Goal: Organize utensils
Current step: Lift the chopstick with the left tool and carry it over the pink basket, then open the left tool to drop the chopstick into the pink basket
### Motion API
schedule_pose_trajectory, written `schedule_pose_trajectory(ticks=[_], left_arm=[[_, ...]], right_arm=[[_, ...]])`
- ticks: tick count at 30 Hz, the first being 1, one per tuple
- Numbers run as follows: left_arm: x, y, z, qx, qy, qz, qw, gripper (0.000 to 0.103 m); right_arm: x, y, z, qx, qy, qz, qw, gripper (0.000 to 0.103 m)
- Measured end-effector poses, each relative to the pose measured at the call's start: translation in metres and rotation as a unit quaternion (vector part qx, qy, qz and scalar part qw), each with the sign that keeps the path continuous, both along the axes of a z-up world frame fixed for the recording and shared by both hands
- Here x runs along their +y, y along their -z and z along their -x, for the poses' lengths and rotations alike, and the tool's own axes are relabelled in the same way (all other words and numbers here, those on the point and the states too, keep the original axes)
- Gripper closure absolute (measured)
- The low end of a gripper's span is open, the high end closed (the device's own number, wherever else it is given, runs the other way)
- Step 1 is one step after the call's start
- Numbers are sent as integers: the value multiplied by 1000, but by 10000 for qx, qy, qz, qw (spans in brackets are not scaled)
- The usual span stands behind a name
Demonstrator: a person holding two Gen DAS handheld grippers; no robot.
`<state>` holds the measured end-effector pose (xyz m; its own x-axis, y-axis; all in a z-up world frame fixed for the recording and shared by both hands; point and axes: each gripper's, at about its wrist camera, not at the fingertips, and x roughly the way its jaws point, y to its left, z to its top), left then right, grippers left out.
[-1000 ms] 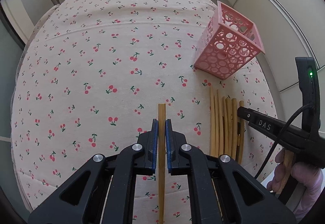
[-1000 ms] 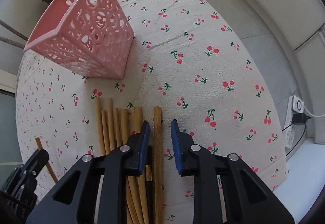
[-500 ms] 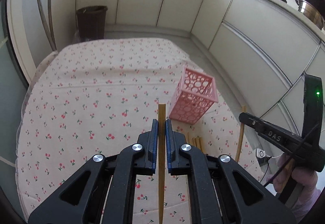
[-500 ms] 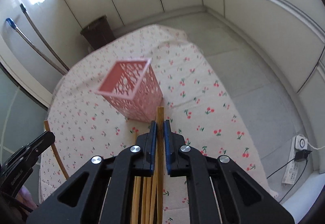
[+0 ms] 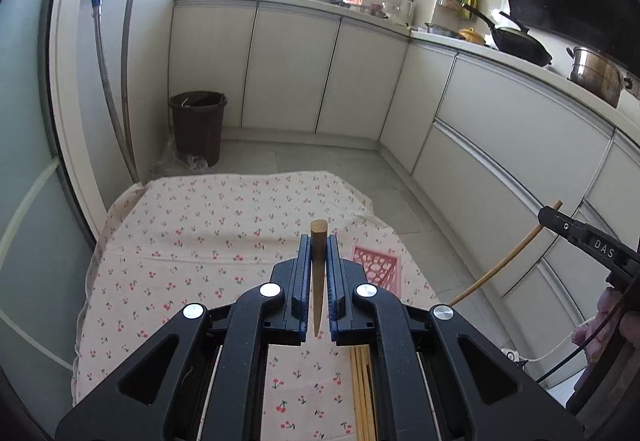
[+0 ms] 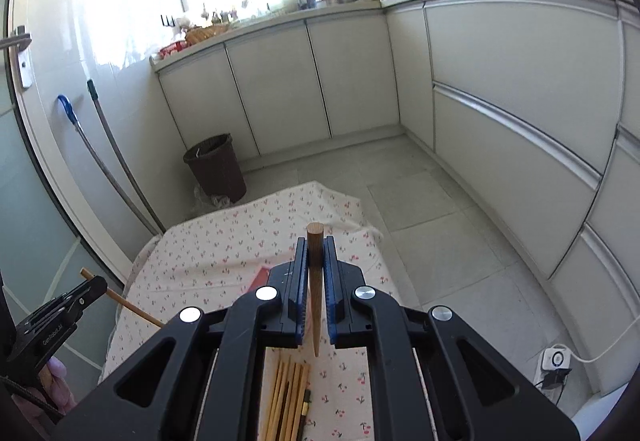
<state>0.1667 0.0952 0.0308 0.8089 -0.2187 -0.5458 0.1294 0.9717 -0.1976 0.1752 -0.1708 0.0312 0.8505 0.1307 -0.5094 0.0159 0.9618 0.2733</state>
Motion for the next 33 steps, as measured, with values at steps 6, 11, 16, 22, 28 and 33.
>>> schedule_pose_trajectory(ticks=[6, 11, 16, 22, 28, 33], left_arm=[[-13, -48, -23, -504, 47, 193, 9985, 96], [-36, -56, -52, -581, 193, 250, 9978, 96], [-60, -44, -80, -457, 322, 183, 9983, 96], [-67, -17, -105, -146, 366, 301, 9988, 51], [-49, -17, -104, -147, 17, 544, 9984, 45], [-39, -17, -104, -85, -132, 576, 9982, 36]], right_arm=[[-19, -32, -31, -447, 104, -502, 9977, 95], [-22, -37, -60, -519, 12, -787, 9955, 95], [-14, -25, -80, -380, -139, -759, 9963, 95], [-5, -14, -94, -205, -238, -697, 9971, 95], [3, -6, -103, 16, -280, -601, 9978, 95], [13, 5, -110, 177, -297, -560, 9978, 95]])
